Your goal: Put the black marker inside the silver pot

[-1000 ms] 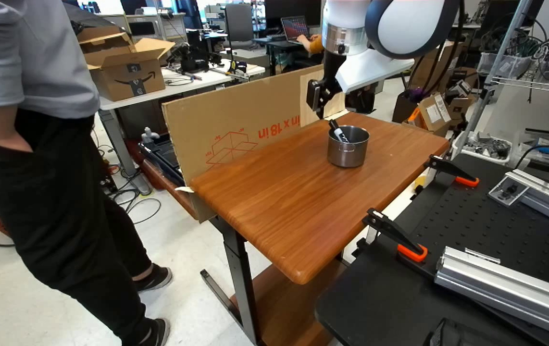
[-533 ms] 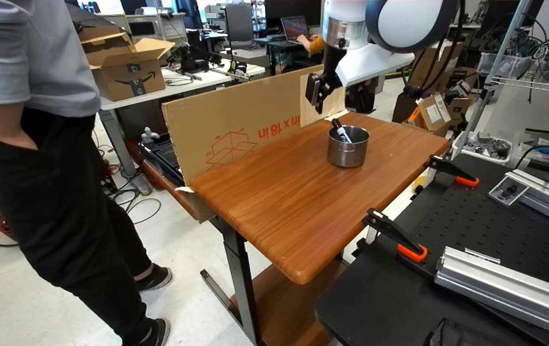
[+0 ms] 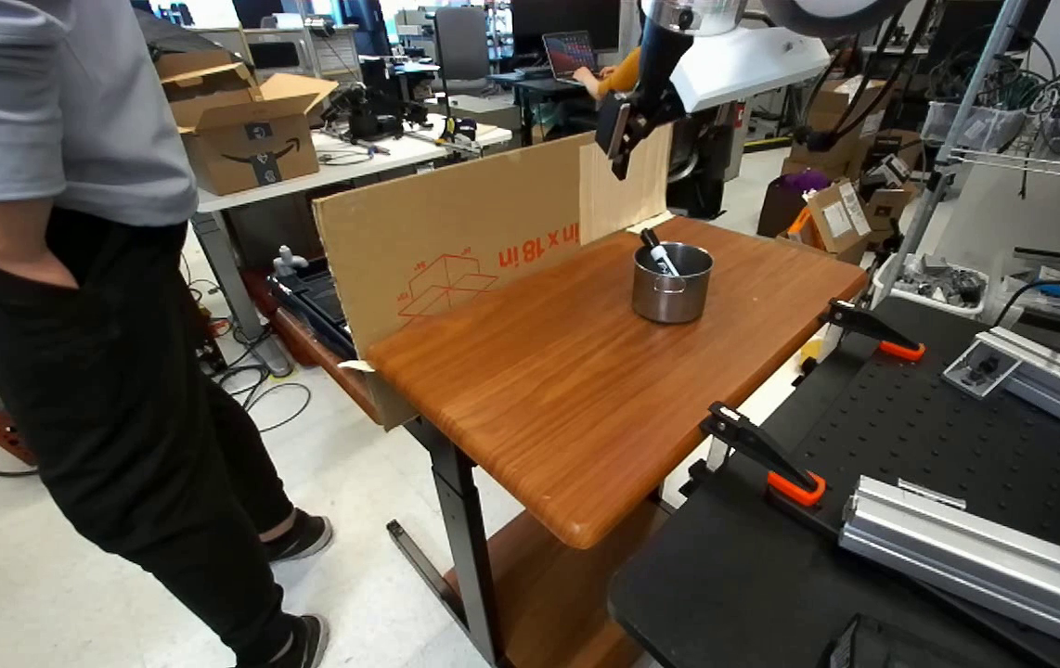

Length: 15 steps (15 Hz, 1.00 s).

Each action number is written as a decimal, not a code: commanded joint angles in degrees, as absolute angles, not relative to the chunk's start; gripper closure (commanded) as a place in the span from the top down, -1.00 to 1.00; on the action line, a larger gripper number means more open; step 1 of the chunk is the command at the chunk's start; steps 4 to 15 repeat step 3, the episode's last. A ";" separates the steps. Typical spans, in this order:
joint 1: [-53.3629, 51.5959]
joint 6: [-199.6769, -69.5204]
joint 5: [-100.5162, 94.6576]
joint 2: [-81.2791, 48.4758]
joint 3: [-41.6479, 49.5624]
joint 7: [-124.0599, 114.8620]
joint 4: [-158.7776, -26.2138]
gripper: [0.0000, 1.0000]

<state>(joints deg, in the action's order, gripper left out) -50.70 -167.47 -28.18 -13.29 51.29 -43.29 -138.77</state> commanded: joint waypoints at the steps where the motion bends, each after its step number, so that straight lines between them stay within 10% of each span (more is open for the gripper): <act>1: -50.73 -167.47 -28.28 -13.01 51.35 -43.27 -139.03 1.00; 15: -50.84 -167.47 -28.31 -12.99 51.35 -43.27 -139.23 1.00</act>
